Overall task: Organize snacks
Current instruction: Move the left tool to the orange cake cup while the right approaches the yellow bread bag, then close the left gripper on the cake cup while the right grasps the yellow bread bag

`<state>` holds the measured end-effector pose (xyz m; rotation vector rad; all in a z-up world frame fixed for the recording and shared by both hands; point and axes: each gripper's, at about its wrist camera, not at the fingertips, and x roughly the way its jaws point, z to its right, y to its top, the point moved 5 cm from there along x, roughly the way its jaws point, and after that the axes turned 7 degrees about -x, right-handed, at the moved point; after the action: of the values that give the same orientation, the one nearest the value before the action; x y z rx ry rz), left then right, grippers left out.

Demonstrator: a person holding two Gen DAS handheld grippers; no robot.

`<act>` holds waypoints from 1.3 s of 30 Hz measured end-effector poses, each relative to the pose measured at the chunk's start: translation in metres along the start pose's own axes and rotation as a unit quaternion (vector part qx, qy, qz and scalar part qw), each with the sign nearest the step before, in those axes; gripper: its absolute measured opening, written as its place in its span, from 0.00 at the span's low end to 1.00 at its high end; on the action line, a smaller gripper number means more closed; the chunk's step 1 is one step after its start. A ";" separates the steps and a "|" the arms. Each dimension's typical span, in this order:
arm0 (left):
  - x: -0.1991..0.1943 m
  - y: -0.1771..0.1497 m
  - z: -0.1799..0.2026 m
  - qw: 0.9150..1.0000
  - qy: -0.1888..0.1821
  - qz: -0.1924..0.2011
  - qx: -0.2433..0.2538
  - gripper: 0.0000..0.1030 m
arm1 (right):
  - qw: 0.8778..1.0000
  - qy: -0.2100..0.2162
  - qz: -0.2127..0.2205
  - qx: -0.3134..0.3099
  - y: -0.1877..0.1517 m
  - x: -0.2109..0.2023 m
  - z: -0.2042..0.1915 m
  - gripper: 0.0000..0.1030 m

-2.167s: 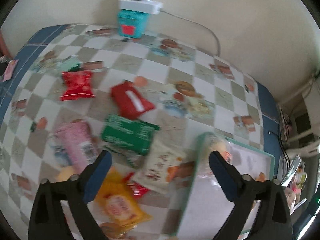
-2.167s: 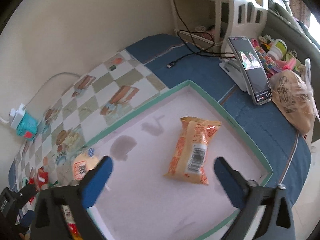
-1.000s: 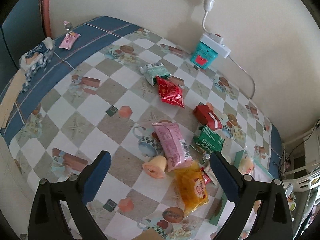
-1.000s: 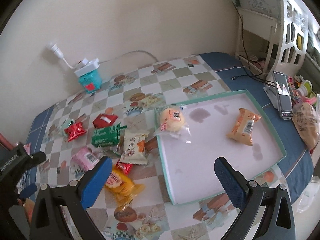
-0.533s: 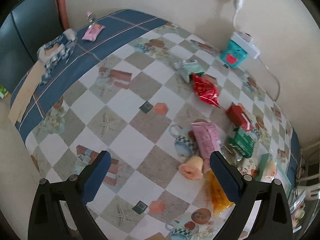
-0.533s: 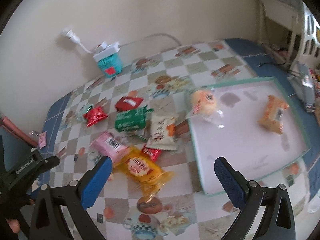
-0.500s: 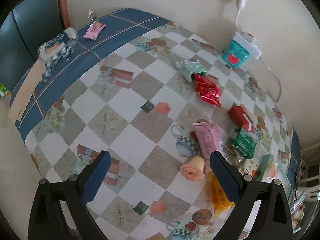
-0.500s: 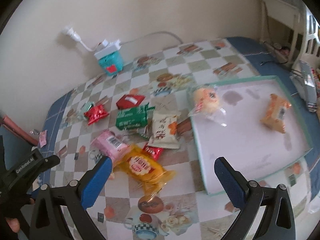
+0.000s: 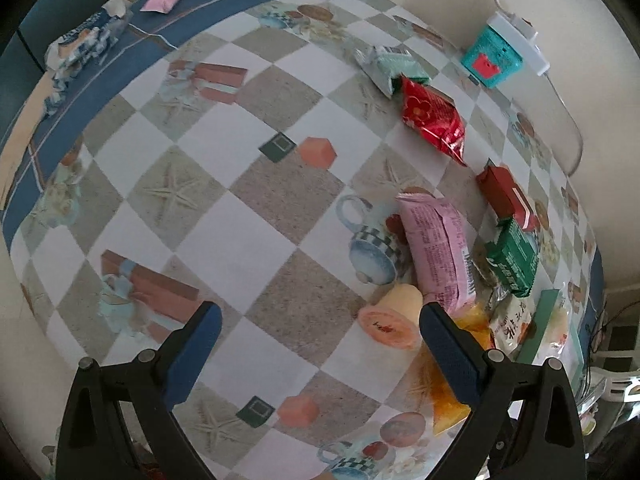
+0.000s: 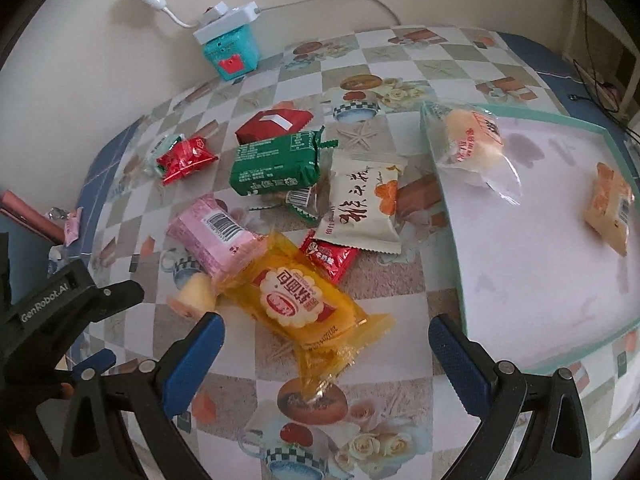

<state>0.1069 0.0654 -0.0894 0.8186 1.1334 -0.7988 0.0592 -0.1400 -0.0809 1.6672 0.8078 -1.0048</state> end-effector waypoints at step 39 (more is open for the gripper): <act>0.046 -0.020 0.065 0.994 -0.001 -0.066 0.085 0.34 | 0.996 0.002 -0.013 -0.083 0.001 0.044 -0.024 0.61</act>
<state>0.1291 -0.0059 -0.1228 0.8899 1.1366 -1.0169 0.0844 -0.1153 -0.1160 1.5208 0.8931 -0.9255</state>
